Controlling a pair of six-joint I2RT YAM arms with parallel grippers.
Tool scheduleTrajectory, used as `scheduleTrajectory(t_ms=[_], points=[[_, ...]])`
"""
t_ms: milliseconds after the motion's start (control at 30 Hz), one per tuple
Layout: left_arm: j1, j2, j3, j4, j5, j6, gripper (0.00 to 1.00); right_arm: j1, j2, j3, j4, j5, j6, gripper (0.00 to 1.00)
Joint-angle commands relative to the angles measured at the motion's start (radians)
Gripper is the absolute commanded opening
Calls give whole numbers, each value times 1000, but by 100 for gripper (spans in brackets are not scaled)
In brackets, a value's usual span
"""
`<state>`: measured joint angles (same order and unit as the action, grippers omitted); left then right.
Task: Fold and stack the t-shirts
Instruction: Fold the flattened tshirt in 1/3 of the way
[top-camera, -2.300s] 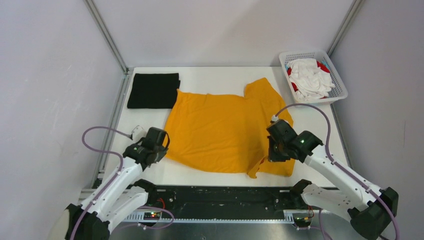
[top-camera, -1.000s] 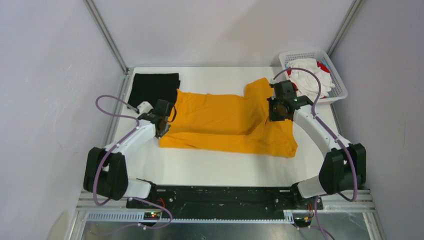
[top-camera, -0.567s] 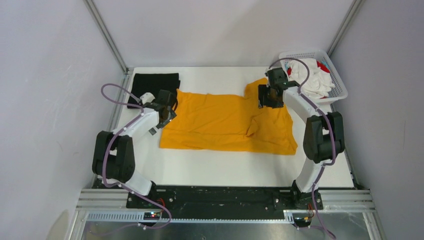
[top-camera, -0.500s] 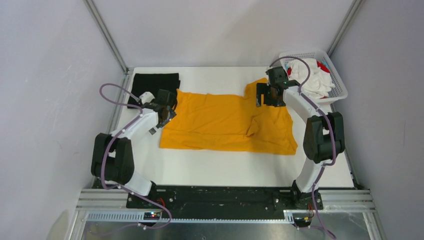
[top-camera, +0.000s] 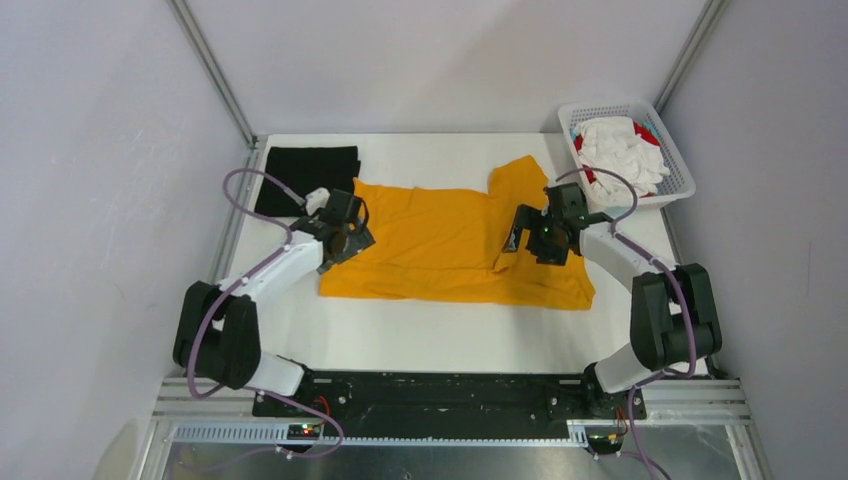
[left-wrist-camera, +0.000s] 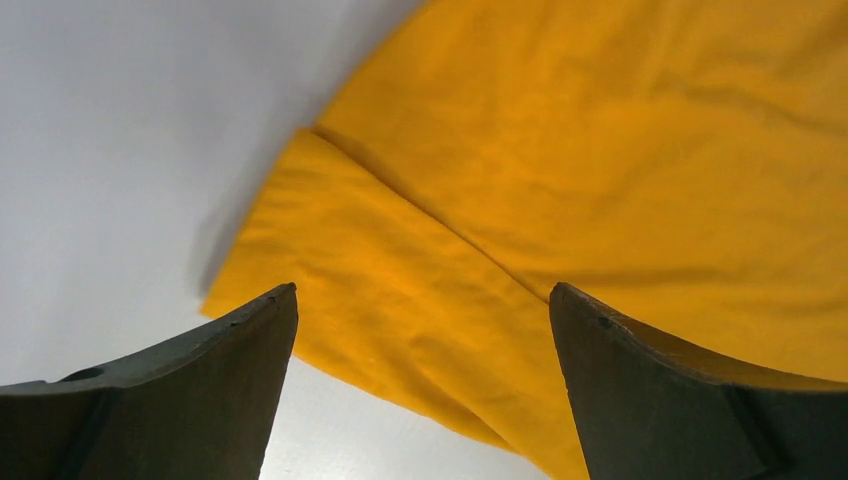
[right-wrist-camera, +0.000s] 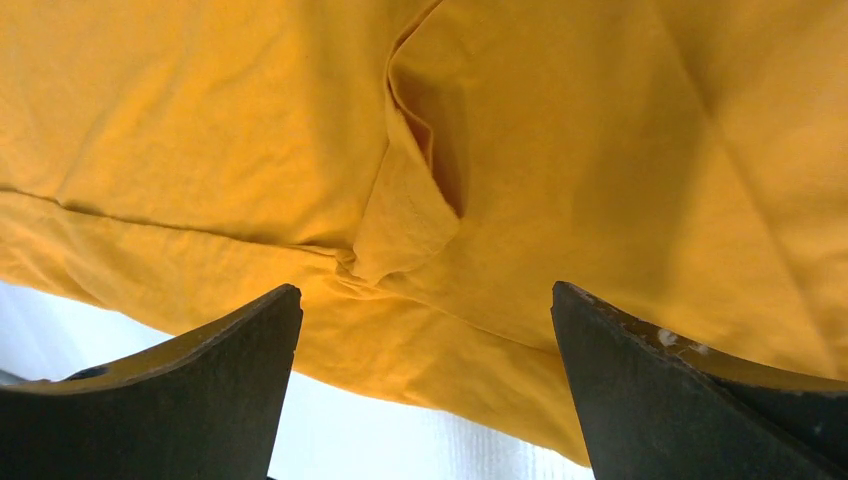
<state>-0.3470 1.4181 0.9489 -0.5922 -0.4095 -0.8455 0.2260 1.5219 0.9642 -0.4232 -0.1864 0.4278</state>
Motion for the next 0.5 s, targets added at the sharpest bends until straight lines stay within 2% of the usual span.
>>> scheduleTrajectory(t_ms=[0,267,467], points=[[-41,73,-3,97,104,53,100,19,50,-17,157,-125,70,99],[-43,204,12,138,132,62,100,88,173,36,276,-156,105,100],[-42,182,-16,138,97,56,100,132,290,216,306,-200,121,99]])
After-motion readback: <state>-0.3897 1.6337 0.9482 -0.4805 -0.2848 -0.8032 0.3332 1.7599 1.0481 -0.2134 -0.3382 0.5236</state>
